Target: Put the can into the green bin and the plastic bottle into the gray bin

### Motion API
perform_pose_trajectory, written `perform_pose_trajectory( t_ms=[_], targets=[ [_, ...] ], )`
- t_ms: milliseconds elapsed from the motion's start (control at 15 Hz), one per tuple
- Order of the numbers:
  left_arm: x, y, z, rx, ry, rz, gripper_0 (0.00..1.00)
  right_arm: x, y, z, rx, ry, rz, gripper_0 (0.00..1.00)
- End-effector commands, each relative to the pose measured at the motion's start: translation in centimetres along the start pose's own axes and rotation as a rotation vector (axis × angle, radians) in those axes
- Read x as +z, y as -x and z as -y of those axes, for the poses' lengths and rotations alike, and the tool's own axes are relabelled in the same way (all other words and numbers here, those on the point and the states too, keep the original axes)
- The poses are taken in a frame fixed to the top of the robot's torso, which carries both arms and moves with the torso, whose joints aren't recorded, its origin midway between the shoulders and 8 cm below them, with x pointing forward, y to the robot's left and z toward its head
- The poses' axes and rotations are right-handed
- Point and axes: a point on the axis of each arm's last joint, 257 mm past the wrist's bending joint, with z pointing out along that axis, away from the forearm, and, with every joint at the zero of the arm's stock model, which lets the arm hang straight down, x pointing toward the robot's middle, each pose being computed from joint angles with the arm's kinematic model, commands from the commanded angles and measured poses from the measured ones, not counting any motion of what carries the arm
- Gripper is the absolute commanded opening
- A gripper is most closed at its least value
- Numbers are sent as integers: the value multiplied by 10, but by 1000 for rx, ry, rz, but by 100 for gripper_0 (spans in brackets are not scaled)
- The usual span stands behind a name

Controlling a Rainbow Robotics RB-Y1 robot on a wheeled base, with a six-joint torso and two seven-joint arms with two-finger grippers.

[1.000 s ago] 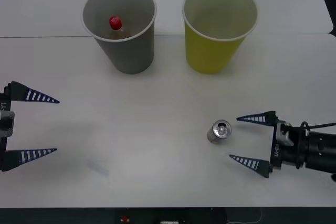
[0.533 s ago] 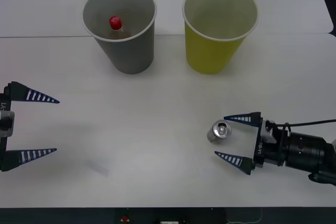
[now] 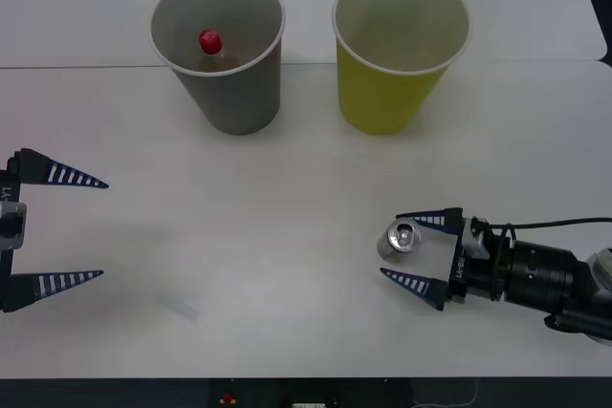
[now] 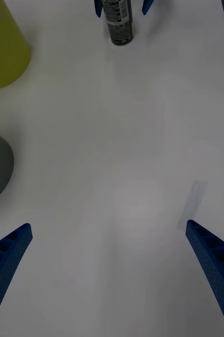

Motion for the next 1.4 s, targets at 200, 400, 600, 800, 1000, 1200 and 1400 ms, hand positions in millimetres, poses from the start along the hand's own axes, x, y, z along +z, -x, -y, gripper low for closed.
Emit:
perform_pose_trajectory(
  t_ms=[200, 400, 600, 800, 1000, 1200, 1400],
  targets=[
    [0, 0, 0, 0, 0, 0, 100, 1, 0, -2, 4, 5, 0, 0],
    [0, 0, 0, 0, 0, 0, 100, 1, 0, -2, 1, 7, 0, 0],
    [0, 0, 0, 0, 0, 0, 100, 1, 1, -5, 8, 17, 7, 0],
    [0, 0, 0, 0, 0, 0, 100, -1, 8, -7, 4, 38, 13, 0],
    [0, 0, 0, 0, 0, 0, 100, -7, 23, -8, 43, 68, 3, 0],
    [0, 0, 0, 0, 0, 0, 100, -18, 43, -11, 107, 103, -18, 0],
    [0, 0, 0, 0, 0, 0, 100, -29, 68, -15, 201, 134, -56, 0]
  ],
)
